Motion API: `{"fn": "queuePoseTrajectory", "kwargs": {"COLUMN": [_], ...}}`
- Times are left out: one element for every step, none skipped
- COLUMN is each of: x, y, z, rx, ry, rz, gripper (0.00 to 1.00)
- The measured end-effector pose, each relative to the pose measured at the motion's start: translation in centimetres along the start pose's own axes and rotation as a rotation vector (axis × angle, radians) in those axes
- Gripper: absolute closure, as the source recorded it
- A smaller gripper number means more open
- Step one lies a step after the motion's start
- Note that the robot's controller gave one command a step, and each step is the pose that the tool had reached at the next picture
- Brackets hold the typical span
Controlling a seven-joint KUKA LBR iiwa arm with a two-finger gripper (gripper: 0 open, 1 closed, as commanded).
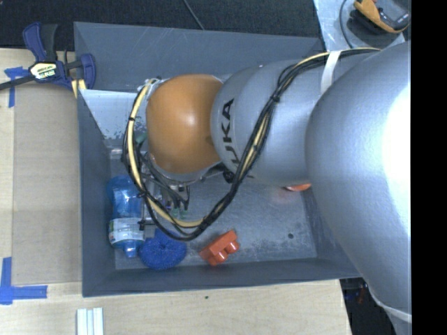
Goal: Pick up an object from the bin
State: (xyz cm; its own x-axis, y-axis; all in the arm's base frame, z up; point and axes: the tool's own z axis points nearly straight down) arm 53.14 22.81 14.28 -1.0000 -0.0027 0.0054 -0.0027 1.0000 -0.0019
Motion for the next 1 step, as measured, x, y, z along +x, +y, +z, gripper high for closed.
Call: {"fn": "queuePoseTrajectory", "kwargs": {"x": [-0.22], "y": [-0.06], "z": [-0.48], "rx": [-0.003], "ry": [-0.008], "rz": [0.003], "gripper": [0.00]}}
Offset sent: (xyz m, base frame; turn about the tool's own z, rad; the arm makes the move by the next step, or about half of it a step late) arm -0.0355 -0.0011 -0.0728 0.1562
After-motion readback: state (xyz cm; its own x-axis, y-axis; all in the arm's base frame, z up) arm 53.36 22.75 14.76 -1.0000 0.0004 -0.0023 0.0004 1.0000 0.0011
